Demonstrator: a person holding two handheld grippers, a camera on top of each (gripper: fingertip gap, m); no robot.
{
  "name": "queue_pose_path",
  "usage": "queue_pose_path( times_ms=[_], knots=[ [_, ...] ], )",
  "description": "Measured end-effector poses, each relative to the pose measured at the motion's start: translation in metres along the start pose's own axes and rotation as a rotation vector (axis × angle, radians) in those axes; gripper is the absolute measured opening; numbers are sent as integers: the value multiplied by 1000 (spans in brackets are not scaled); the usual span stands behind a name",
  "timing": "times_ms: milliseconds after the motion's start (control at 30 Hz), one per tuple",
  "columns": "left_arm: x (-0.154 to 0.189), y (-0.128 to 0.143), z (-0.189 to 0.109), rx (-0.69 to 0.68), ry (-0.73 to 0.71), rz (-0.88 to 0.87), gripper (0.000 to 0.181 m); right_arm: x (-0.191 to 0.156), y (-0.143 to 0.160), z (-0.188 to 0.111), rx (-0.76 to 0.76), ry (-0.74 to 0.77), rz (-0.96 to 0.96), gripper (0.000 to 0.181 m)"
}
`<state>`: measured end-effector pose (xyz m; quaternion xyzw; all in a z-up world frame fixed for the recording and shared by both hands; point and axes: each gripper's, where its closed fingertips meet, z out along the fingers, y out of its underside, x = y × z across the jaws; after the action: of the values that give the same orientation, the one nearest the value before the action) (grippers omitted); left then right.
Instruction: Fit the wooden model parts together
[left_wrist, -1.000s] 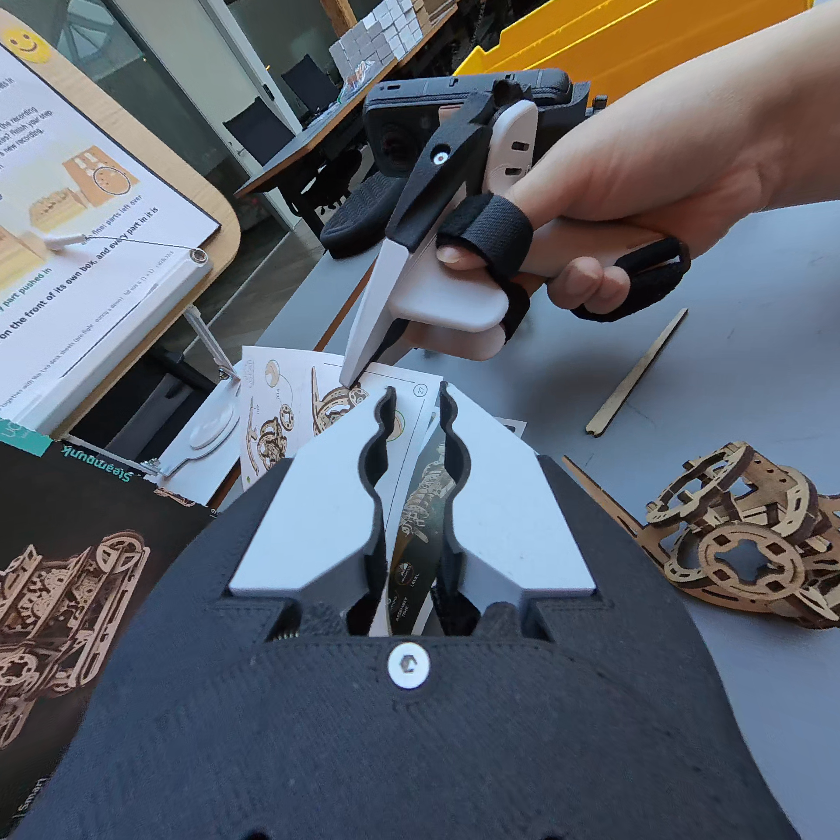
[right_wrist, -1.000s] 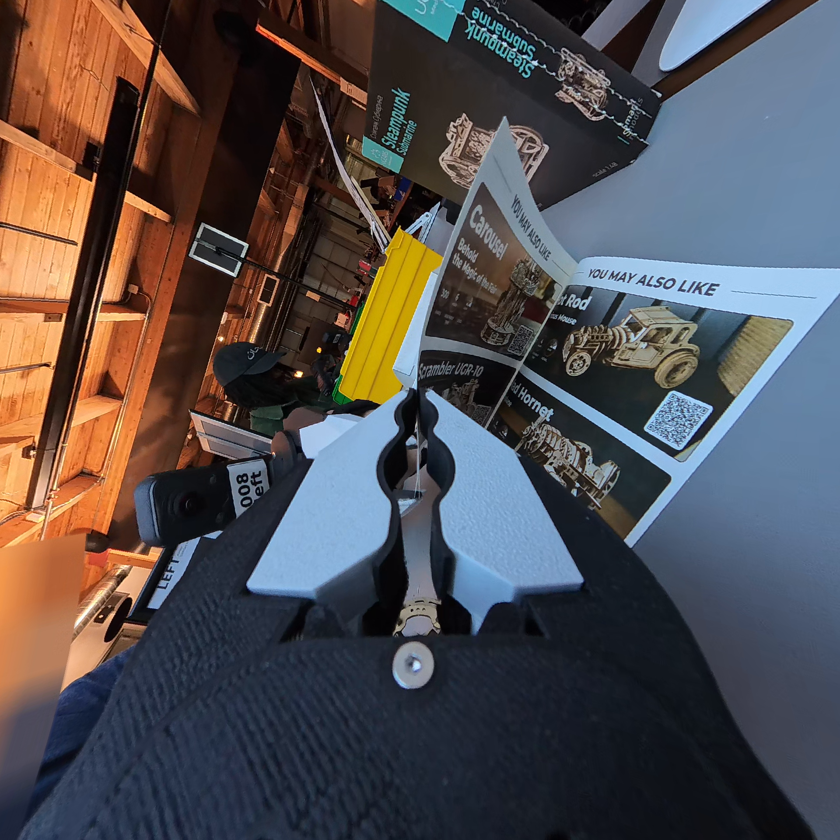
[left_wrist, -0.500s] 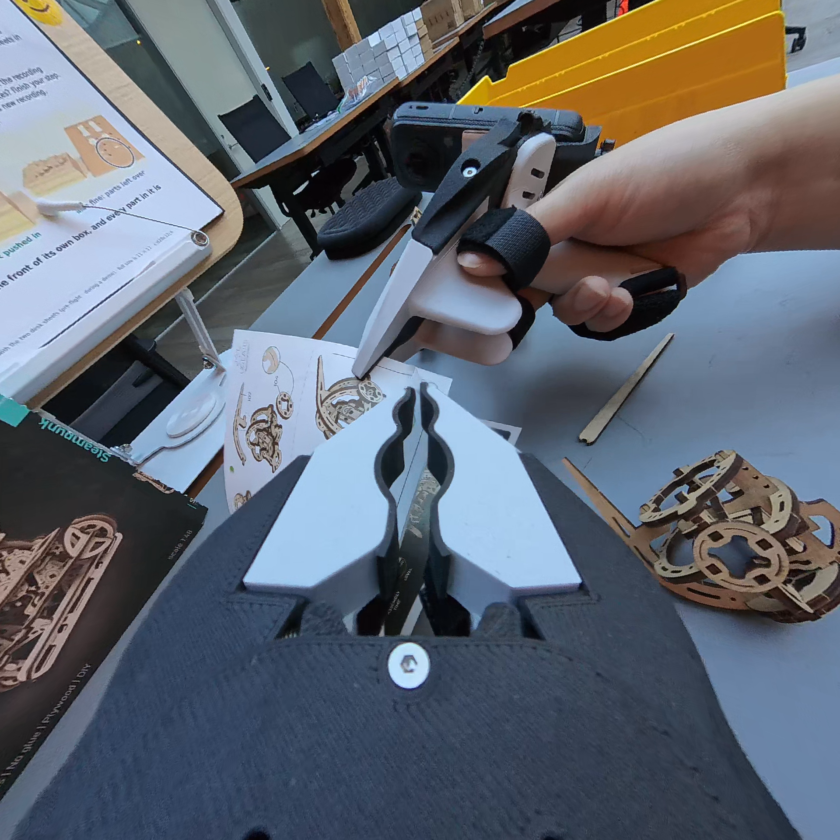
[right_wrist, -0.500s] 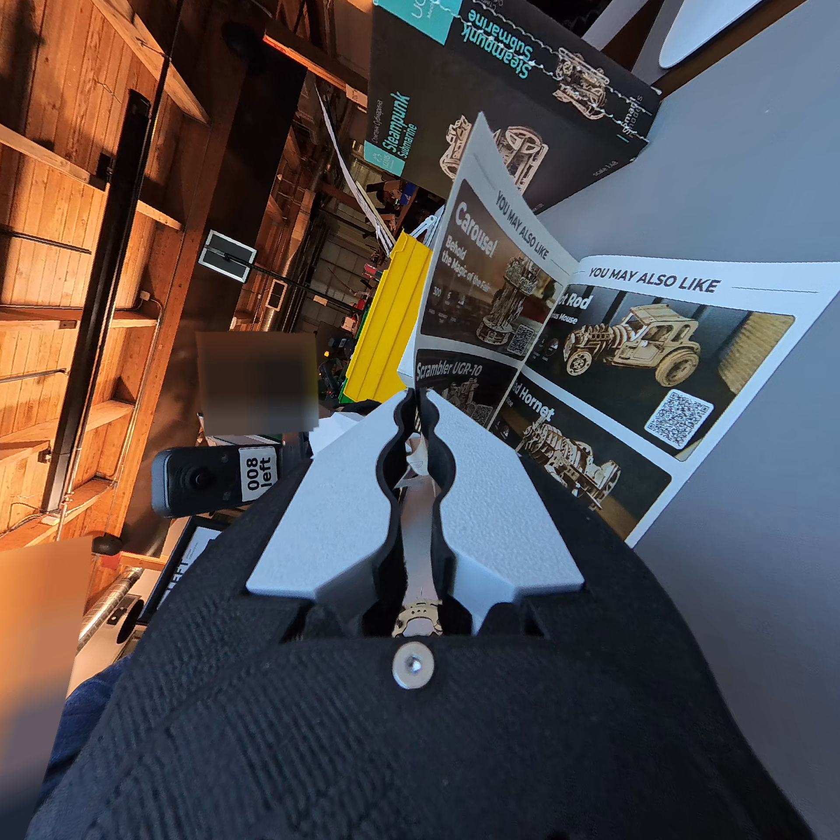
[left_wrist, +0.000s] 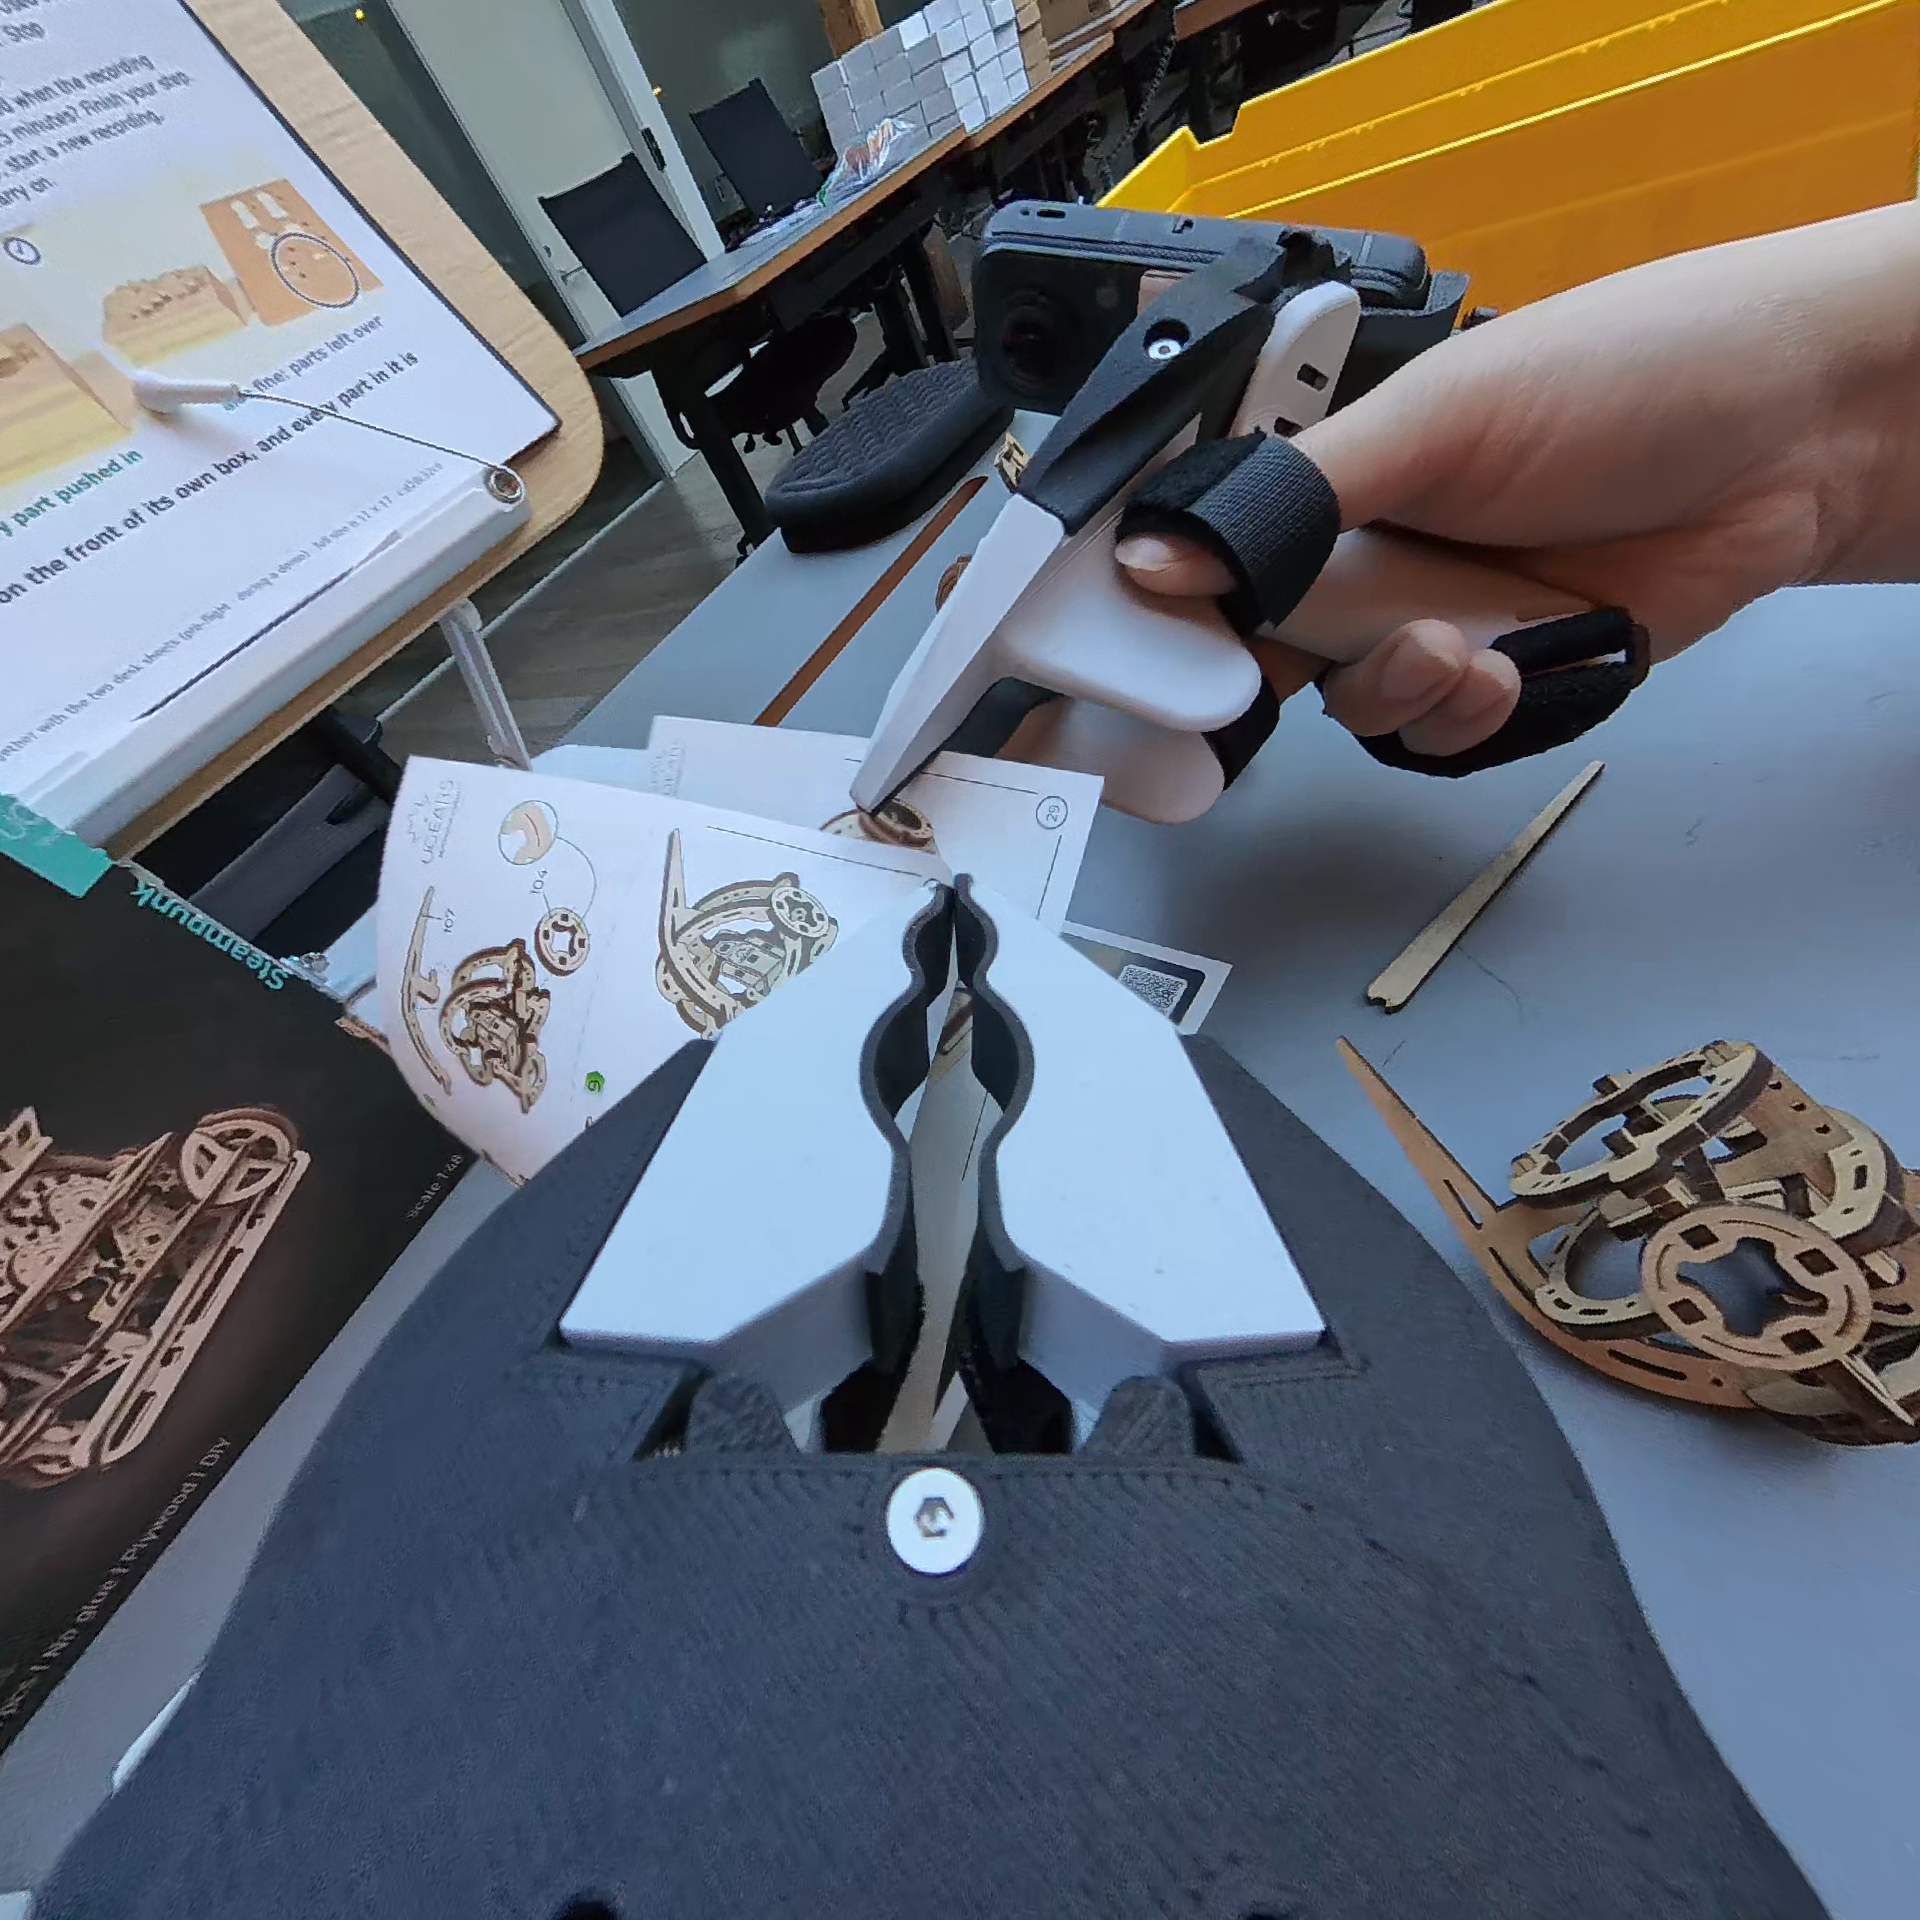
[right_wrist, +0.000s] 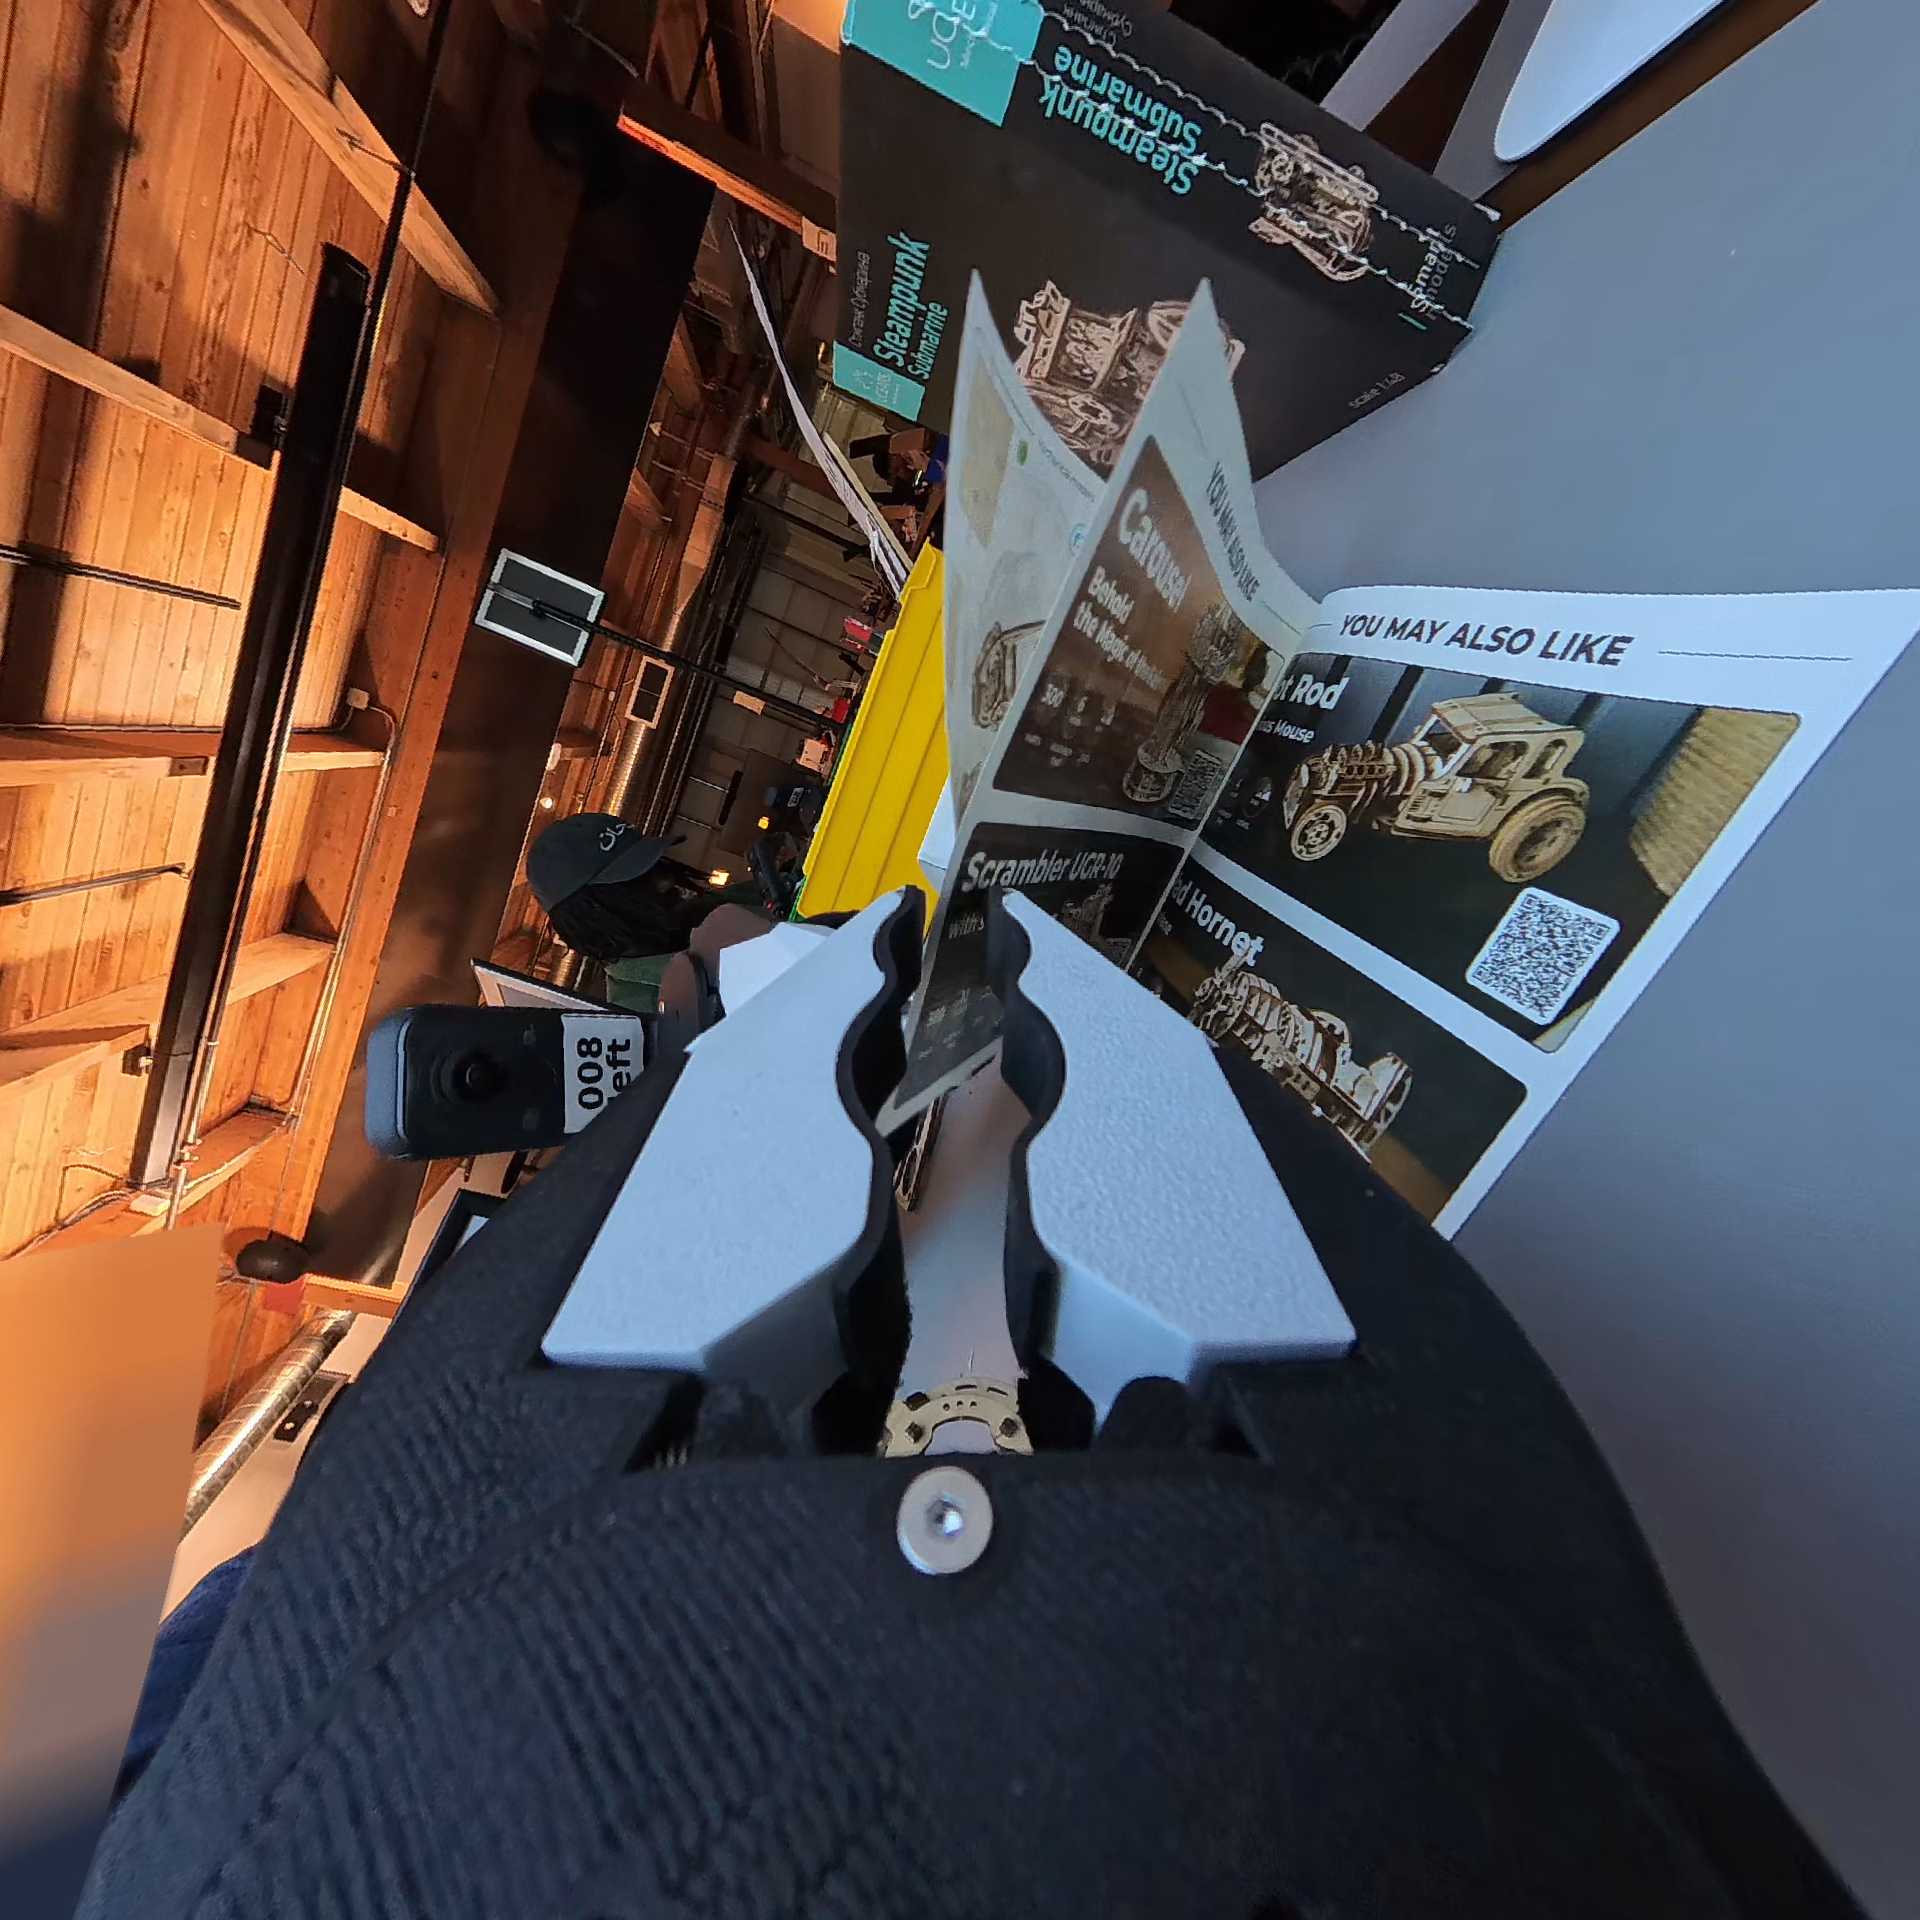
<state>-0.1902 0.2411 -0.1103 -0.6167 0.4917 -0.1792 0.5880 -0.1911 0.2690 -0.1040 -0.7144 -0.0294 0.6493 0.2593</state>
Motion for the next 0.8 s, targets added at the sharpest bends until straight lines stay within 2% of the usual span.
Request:
queue_pose_path(
  times_ms=[167,333,600,800],
  knots=[
    [-16,-2,-12,23,-55,-50,0,1,0,-1,-3,16,-4,9],
    [-40,6,-40,38,-154,-92,0,7,3,-1,-29,76,-47,9],
    [-86,46,-97,-27,-323,-216,0,21,12,0,-99,209,-155,7],
    [-102,77,-122,-132,-407,-250,0,36,24,0,-193,327,-231,6]
  ],
)
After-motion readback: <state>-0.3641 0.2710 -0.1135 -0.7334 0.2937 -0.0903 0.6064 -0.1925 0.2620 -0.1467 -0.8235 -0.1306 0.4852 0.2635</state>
